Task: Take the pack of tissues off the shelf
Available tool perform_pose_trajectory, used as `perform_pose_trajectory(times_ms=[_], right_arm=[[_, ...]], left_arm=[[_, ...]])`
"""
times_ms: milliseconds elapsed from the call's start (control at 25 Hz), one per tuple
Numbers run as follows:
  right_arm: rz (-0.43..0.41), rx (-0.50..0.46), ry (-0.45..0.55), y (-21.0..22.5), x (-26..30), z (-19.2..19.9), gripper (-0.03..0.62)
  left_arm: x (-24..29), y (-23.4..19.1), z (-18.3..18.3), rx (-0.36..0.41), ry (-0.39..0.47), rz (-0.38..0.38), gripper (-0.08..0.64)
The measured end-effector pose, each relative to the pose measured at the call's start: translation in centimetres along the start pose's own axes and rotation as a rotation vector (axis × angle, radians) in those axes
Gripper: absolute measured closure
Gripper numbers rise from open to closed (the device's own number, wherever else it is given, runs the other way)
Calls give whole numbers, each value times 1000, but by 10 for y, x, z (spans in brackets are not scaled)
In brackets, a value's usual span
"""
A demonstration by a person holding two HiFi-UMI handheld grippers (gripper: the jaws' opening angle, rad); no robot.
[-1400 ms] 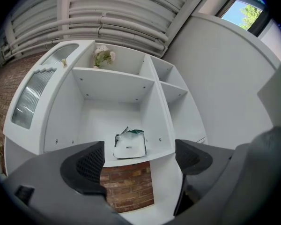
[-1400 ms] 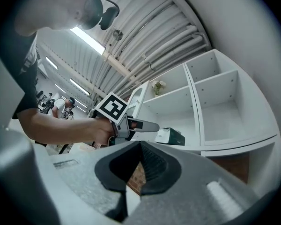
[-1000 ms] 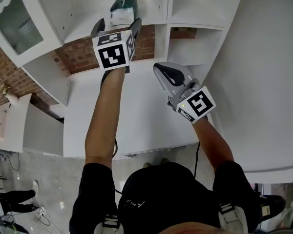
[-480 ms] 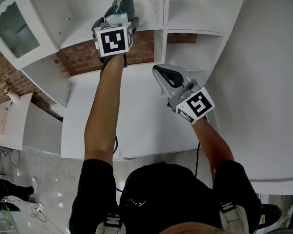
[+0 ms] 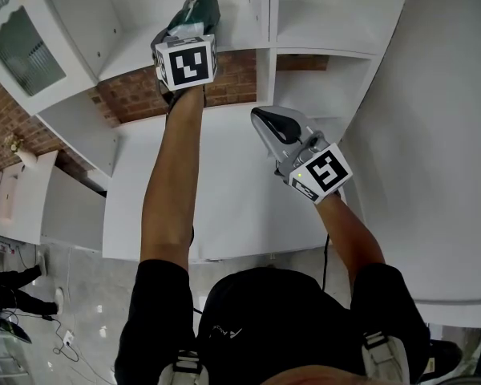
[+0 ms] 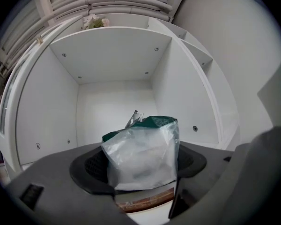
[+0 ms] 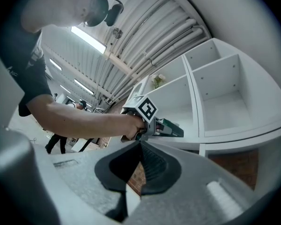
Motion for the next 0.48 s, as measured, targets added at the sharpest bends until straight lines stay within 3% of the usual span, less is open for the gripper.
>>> perform_pose_trajectory(times_ms=[480], right_arm=[[1, 0, 4, 0, 4, -1, 591]], left_arm=[[-24, -2, -14, 7, 100, 19, 245]])
Point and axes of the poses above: the fingertips, and each gripper's own axes: x forward along the fingers, y to its right, z out of its underside, the point moved 3 cm from there along -x, backward along the fingers, and after that the axes turned 1 degree about y, right-handed, at the moved point
